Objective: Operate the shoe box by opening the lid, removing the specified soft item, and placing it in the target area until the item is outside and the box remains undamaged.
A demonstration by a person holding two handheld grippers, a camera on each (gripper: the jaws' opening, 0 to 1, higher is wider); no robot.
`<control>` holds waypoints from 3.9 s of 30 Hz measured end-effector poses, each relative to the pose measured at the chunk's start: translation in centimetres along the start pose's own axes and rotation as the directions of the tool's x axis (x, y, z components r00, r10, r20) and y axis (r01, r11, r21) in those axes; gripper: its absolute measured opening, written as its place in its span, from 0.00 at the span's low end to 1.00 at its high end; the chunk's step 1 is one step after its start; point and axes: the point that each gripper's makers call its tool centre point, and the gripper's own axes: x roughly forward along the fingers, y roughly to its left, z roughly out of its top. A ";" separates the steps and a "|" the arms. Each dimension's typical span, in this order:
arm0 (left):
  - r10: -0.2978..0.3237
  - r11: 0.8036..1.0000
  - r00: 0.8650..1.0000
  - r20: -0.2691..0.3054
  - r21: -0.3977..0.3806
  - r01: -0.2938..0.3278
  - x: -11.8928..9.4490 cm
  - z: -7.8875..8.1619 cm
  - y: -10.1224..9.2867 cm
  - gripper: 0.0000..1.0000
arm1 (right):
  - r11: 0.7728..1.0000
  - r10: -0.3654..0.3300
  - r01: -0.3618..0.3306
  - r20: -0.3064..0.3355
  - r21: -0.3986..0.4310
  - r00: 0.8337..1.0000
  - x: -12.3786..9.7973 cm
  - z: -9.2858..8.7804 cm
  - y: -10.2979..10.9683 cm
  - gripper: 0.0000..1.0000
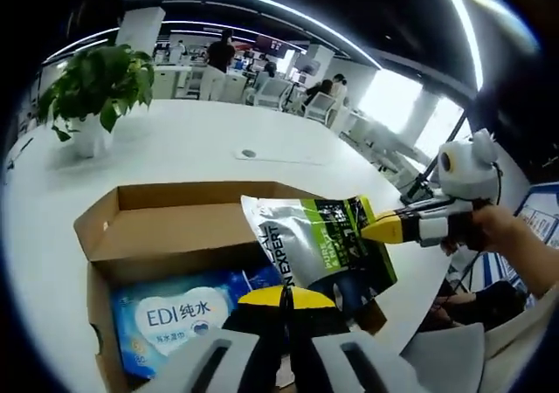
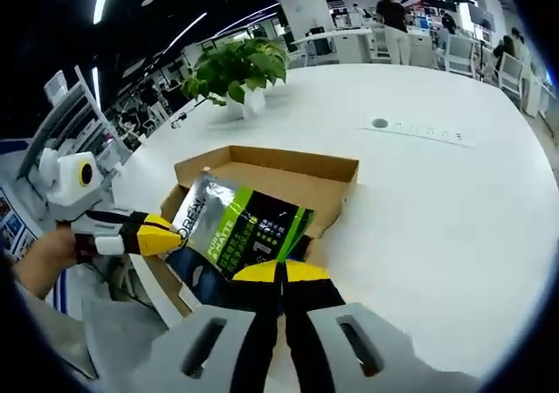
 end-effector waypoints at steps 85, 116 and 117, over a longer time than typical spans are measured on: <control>-0.028 0.927 0.929 -0.369 0.338 0.163 17.3 -1.3 -8.7 0.00 | 0.974 -0.218 0.223 -0.097 0.045 0.971 -1.7 -4.2 -17.9 0.00; 0.103 0.732 0.868 -0.486 0.628 0.265 20.1 -4.3 -8.1 0.02 | 0.979 -0.198 0.202 -0.106 0.035 0.975 1.2 -6.7 -20.0 0.00; 0.106 0.724 0.866 -0.488 0.635 0.270 20.1 -4.4 -8.1 0.02 | 0.979 -0.197 0.201 -0.108 0.031 0.974 1.3 -6.8 -20.0 0.00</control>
